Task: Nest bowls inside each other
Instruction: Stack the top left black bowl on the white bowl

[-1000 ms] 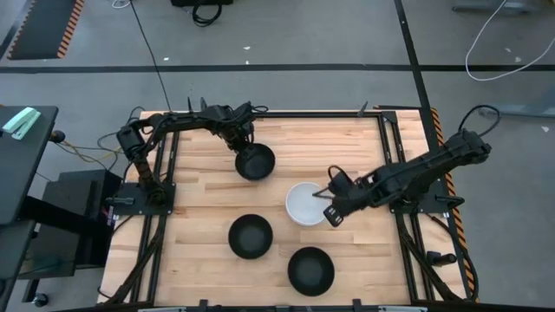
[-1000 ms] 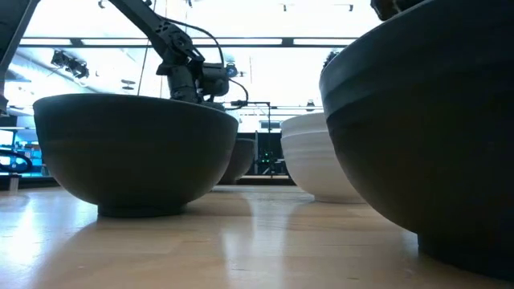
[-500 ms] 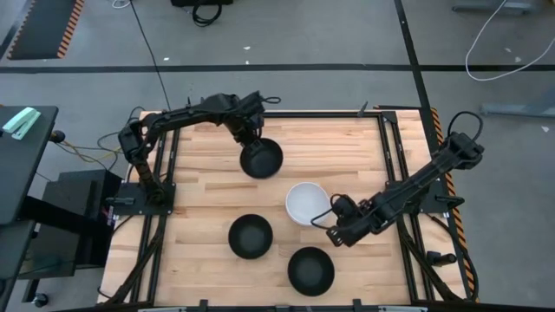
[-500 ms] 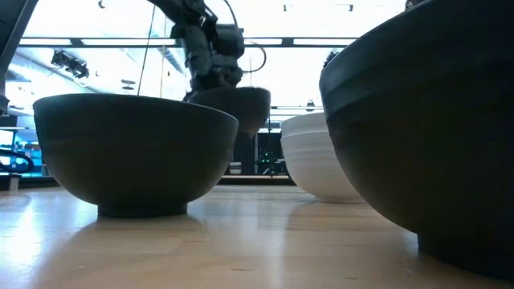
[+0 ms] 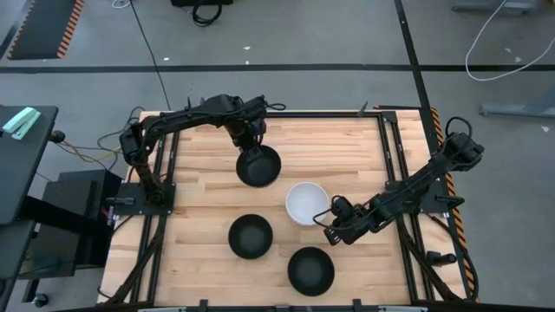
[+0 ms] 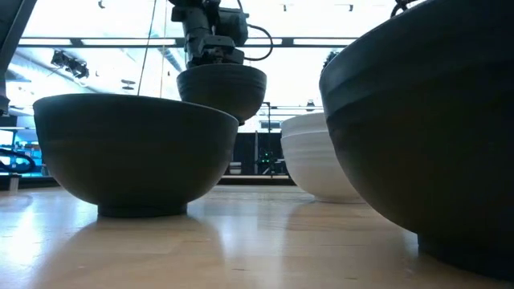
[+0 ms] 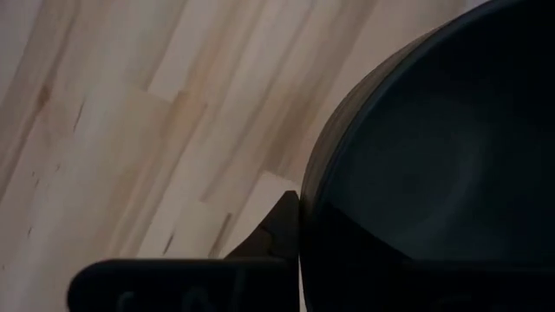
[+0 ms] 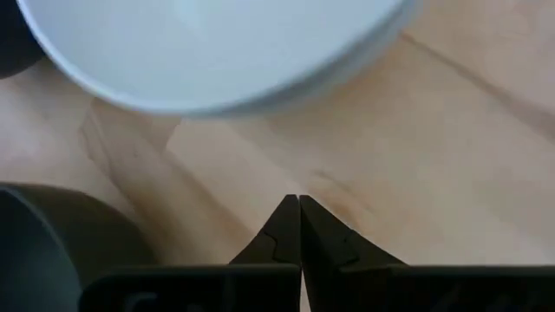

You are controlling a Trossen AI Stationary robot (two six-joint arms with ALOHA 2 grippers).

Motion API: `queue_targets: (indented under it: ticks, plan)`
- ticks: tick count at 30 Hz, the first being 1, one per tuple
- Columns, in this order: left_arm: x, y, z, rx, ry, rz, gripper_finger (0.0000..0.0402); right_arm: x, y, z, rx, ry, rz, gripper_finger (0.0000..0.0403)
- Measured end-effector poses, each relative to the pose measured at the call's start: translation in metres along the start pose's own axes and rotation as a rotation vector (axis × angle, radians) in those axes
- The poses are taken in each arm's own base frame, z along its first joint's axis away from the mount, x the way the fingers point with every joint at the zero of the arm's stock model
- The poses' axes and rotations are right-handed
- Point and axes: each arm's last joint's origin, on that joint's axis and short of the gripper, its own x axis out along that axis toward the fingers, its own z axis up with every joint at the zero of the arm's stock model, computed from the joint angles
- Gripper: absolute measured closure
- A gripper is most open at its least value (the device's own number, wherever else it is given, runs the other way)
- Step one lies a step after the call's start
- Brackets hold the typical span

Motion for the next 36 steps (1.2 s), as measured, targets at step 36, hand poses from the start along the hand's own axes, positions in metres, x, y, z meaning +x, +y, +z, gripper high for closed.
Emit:
queue_targets:
  ticks: [36]
  plan:
    - [-0.015, -0.017, 0.01, -0.057, -0.085, -0.021, 0.0391, 0.025, -0.029, 0.131, -0.203, -0.079, 0.087, 0.0403]
